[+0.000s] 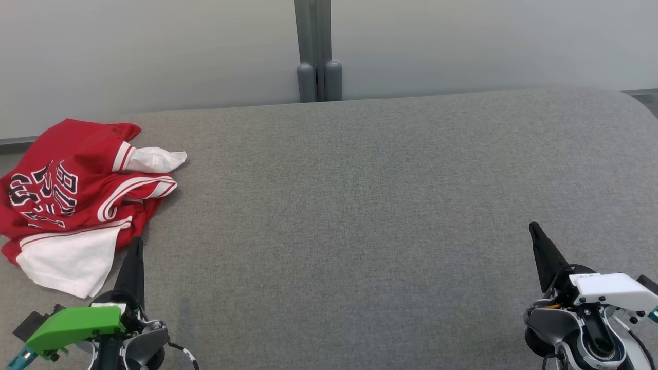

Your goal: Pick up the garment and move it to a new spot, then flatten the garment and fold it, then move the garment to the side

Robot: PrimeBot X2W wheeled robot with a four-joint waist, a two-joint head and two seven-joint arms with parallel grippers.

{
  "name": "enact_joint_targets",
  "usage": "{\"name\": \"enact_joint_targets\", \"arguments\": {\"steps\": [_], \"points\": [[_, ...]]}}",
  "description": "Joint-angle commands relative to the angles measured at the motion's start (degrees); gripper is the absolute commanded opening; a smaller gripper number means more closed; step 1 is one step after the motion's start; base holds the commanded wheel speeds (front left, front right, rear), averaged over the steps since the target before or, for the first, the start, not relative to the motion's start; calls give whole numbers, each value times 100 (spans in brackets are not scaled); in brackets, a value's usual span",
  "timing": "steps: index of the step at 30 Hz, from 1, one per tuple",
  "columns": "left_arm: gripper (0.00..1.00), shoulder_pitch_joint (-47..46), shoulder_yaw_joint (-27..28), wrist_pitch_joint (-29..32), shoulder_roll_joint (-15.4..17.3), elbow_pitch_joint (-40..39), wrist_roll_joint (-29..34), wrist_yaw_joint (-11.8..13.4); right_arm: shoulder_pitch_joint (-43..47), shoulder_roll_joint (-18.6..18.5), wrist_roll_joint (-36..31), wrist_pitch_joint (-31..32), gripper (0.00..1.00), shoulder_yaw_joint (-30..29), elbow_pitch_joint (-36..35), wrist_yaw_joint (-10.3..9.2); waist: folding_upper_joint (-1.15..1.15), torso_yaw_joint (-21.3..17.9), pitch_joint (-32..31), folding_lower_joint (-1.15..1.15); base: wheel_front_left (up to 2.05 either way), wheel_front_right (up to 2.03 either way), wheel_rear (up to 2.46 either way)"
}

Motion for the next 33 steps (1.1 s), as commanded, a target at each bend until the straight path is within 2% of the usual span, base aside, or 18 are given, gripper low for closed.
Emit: {"name": "enact_joint_targets", "arguments": {"steps": [1, 33], "points": [[0, -64, 11, 22, 9, -10, -3, -24, -30, -5, -20, 10, 0, 0, 7, 2, 0, 0, 0, 0, 0, 0, 0], [0, -64, 11, 21, 9, -10, -3, -24, -30, -5, -20, 10, 0, 0, 7, 2, 0, 0, 0, 0, 0, 0, 0]]}}
